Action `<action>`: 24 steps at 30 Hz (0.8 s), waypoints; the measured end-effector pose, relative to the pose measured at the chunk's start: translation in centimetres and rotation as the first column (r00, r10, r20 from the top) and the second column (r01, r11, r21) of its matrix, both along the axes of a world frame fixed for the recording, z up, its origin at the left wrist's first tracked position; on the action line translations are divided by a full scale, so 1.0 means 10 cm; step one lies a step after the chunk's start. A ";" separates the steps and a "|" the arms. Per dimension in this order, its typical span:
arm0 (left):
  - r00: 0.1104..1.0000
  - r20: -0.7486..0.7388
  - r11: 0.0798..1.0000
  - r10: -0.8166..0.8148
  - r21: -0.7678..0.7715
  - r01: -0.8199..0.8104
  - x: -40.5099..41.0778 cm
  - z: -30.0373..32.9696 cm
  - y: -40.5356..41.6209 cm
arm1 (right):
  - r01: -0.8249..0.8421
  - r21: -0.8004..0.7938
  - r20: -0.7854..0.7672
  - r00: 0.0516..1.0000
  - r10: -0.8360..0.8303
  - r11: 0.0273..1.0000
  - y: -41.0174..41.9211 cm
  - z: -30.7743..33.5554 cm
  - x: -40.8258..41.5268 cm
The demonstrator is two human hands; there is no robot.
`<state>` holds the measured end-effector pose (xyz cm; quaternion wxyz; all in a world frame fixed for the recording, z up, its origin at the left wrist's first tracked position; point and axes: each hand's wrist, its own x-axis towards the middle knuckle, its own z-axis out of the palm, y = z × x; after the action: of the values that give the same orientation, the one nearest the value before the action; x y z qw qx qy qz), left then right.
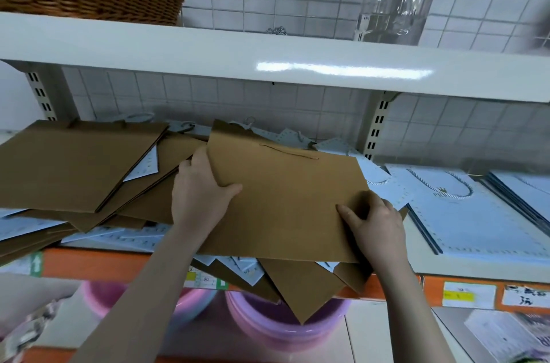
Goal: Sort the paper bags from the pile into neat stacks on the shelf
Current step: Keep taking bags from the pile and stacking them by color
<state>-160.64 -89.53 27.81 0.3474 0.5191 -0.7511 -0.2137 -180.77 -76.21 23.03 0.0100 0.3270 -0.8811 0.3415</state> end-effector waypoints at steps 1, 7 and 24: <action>0.999 -0.046 1.000 -0.017 -0.011 0.016 0.00 0.00 -0.01 | 0.005 -0.002 0.000 1.000 -0.005 1.000 0.00 0.00 0.00; 0.969 -0.230 0.996 -0.091 -0.044 0.083 0.07 -0.02 -0.06 | 0.107 0.042 -0.028 0.994 -0.106 0.993 0.04 0.02 -0.04; 0.999 -0.036 0.998 0.011 -0.061 -0.013 0.35 0.01 0.41 | 0.162 -0.047 -0.158 0.973 -0.167 0.986 0.57 0.20 0.54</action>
<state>-157.09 -85.48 27.96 0.3777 0.5088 -0.7480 -0.1974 -175.32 -70.56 25.01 0.1149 0.2792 -0.8956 0.3265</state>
